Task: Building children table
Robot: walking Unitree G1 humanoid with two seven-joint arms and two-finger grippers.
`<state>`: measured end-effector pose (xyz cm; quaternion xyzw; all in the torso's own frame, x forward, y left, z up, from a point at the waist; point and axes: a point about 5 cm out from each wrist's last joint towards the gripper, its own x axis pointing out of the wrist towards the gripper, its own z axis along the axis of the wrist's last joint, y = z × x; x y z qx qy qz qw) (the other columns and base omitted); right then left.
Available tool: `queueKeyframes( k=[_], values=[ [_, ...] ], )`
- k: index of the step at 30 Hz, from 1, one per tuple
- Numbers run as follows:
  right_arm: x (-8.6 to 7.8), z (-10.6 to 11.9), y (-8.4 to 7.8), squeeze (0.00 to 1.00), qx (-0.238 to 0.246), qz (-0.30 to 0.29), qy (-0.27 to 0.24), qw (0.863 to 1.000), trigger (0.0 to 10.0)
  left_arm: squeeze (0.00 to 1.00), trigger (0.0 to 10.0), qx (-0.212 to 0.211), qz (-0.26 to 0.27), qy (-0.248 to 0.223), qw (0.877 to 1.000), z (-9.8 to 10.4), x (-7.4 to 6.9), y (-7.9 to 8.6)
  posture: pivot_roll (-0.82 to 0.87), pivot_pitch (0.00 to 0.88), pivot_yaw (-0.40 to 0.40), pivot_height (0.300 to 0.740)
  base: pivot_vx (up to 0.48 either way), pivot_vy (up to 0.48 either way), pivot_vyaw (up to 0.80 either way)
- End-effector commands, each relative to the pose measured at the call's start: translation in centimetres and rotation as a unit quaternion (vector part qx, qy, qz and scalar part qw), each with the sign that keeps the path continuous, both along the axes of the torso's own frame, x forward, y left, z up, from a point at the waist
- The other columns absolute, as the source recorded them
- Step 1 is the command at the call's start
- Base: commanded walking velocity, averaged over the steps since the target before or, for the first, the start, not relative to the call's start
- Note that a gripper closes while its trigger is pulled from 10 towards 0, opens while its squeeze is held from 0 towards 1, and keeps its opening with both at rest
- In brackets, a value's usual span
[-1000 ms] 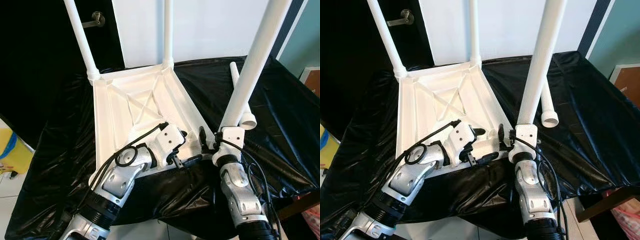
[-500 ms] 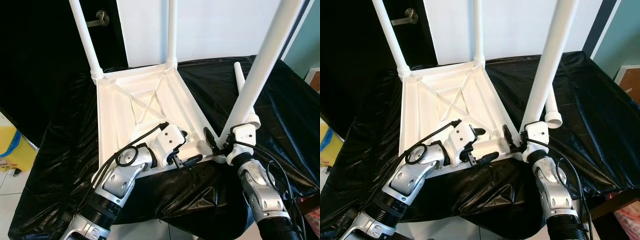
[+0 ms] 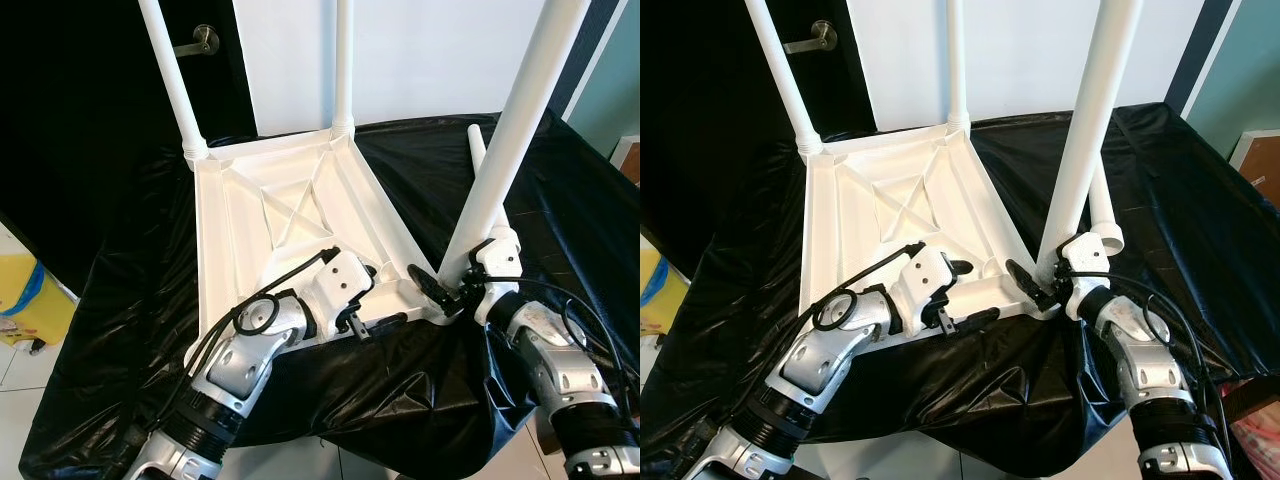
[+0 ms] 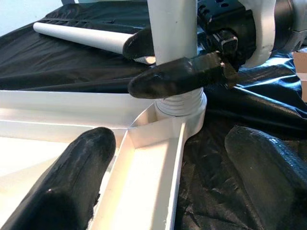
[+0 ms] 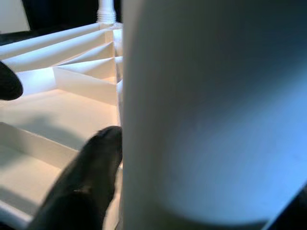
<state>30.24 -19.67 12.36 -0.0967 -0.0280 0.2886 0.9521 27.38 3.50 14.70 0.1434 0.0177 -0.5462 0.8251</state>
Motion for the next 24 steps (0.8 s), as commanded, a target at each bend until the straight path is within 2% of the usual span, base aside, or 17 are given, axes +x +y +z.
queueKeyframes(
  k=[1,9,10,12,13,19,23,24],
  values=[
    [0.2,-0.2,0.3,0.0,-0.012,0.013,0.006,1.0,0.0,0.0,10.0,0.005,0.002,0.005,1.0,-0.3,-0.2,0.0,-0.12,0.0,0.02,0.74,0.0,0.0,0.0],
    [-0.2,-1.5,-0.4,0.0,-0.017,0.013,0.026,0.999,0.0,0.0,10.0,0.006,0.007,0.005,1.0,-0.3,-0.3,0.1,-0.1,0.0,0.026,0.74,0.0,0.0,0.0],
    [-0.3,-1.7,-0.5,0.0,-0.017,0.01,0.031,0.999,4.9,0.0,10.0,0.006,0.008,0.006,1.0,-0.2,-0.4,0.2,-0.11,0.0,0.03,0.74,0.0,0.0,0.0],
    [-0.3,-1.7,-0.5,0.0,-0.017,0.01,0.031,0.999,4.9,0.0,10.0,0.006,0.008,0.006,1.0,-0.2,-0.4,0.2,-0.11,0.0,0.03,0.74,0.0,0.0,0.0],
    [-0.3,-1.9,-0.5,0.0,-0.013,0.004,0.036,0.999,10.0,0.0,10.0,0.007,0.007,0.008,1.0,-0.2,-0.4,0.3,-0.11,0.0,0.033,0.74,0.0,0.0,0.0],
    [-0.3,-2.5,-0.4,0.0,0.017,-0.028,0.045,0.998,10.0,0.0,10.0,0.009,0.006,0.011,1.0,-0.4,-0.5,0.4,-0.11,0.0,0.032,0.74,0.0,0.0,0.0],
    [-0.3,-2.9,-0.1,0.0,0.026,-0.069,0.047,0.996,10.0,0.0,10.0,0.007,0.006,0.011,1.0,-0.3,-0.4,0.2,-0.12,0.0,0.031,0.74,0.0,0.0,0.0],
    [-0.3,-3.1,0.0,0.0,0.037,-0.095,0.047,0.994,10.0,0.0,10.0,0.007,0.005,0.011,1.0,-0.3,-0.4,0.1,-0.12,0.0,0.031,0.74,0.0,0.0,0.0]
  ],
)
